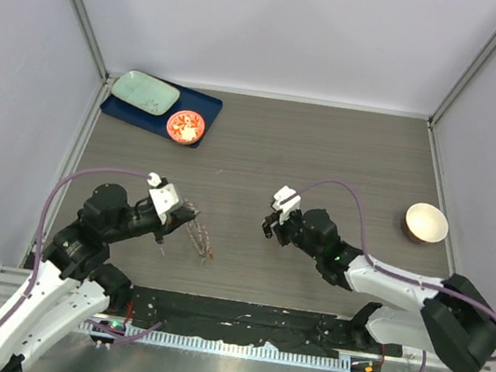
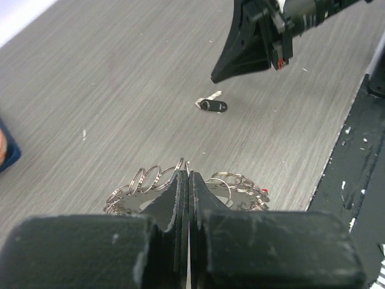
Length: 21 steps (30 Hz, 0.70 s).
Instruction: Put the keys on the keyring
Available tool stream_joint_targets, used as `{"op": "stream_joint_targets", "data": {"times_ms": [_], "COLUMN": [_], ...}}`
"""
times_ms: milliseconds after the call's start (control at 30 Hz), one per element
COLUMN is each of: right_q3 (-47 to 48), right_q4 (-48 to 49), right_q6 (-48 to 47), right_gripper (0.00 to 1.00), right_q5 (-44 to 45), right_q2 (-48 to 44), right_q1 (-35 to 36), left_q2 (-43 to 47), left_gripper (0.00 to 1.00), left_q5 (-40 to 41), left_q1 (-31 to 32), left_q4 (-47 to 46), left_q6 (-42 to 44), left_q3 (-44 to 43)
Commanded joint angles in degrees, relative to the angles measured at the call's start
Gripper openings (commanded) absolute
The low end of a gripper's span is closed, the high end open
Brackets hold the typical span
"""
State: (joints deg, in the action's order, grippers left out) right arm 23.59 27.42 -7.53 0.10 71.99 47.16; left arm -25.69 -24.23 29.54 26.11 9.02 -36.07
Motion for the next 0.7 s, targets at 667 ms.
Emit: {"op": "stream_joint_targets", "data": {"times_ms": [667], "right_q3": [10.24], "right_q4": [-15.19], "right_q6": [0.69], "right_gripper": [0.34], "right_q5": [-1.59], "right_q2": [4.21], "right_q1": [-2.77], "left_q2": [-2.0], "left_gripper": [0.0], "left_q5": [-7.68], "left_q1": [-0.27], "left_q4": [-5.45], "left_q6": [2.41], "left_q3": [-0.22]}}
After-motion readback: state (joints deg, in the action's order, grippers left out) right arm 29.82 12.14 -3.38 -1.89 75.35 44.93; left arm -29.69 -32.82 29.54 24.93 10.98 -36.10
